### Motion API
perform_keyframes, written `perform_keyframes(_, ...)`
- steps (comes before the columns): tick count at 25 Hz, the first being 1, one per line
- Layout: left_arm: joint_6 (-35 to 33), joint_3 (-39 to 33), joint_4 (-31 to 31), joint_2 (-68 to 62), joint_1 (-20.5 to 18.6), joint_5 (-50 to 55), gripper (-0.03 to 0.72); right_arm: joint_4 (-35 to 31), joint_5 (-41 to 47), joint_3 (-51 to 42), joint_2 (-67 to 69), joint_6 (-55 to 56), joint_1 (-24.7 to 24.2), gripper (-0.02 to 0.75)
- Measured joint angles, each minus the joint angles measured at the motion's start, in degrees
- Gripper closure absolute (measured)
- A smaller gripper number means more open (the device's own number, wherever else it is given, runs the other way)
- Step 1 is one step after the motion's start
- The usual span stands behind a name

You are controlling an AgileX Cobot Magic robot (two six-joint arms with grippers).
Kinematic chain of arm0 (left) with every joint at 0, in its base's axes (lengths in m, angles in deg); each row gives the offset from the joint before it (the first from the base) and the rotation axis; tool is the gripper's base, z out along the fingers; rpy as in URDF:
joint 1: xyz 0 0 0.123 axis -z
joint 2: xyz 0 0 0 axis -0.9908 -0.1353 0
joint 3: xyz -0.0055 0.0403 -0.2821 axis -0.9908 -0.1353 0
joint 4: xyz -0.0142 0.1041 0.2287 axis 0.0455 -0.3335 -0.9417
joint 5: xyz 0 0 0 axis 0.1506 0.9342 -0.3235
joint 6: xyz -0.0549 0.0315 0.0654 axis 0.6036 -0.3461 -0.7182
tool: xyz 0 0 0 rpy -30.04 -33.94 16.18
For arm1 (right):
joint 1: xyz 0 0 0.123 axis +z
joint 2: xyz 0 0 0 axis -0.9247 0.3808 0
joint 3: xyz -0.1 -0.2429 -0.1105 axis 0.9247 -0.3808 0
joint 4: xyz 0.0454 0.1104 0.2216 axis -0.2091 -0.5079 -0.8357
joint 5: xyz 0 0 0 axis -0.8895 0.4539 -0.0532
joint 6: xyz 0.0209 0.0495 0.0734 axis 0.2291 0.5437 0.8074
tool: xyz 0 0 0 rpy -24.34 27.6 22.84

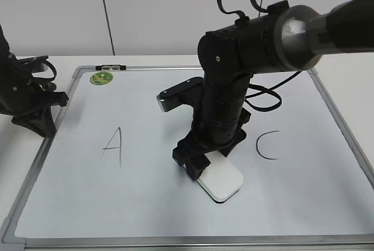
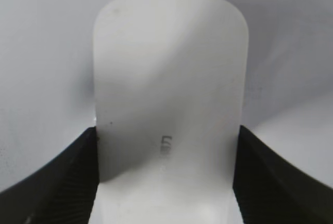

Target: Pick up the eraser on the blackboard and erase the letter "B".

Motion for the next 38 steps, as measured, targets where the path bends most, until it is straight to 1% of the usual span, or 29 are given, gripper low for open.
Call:
perform_keyframes(6,0.0,0.0,0.0,0.0,0.0,0.0,0.655,0.9,0.0,0.0,0.0,1.4,-0.6,0.214)
perform_keyframes(13,0.0,0.0,0.0,0.0,0.0,0.0,0.655,4.7,-0.4,0.1,0.0,4.3,-2.8,0.214)
perform_keyframes(20,0.0,0.0,0.0,0.0,0.0,0.0,0.655,4.0,0.4,0.8,0.0,4.0,-2.7,0.214)
perform_keyframes(23,0.0,0.0,0.0,0.0,0.0,0.0,0.655,1.0,2.8,3.0,0.1,1.4,-2.6,0.214)
perform_keyframes(26,0.0,0.0,0.0,0.0,0.0,0.0,0.655,-0.8,5.1,8.2,-0.6,-0.3,-2.6,0.214)
perform_keyframes(31,0.0,0.0,0.0,0.0,0.0,0.0,0.655,0.8,9.1,16.3,-2.8,-0.6,-2.5,0.214)
perform_keyframes(38,0.0,0.0,0.0,0.0,0.0,0.0,0.655,3.8,13.2,17.4,-3.0,-0.8,-2.5,0.214)
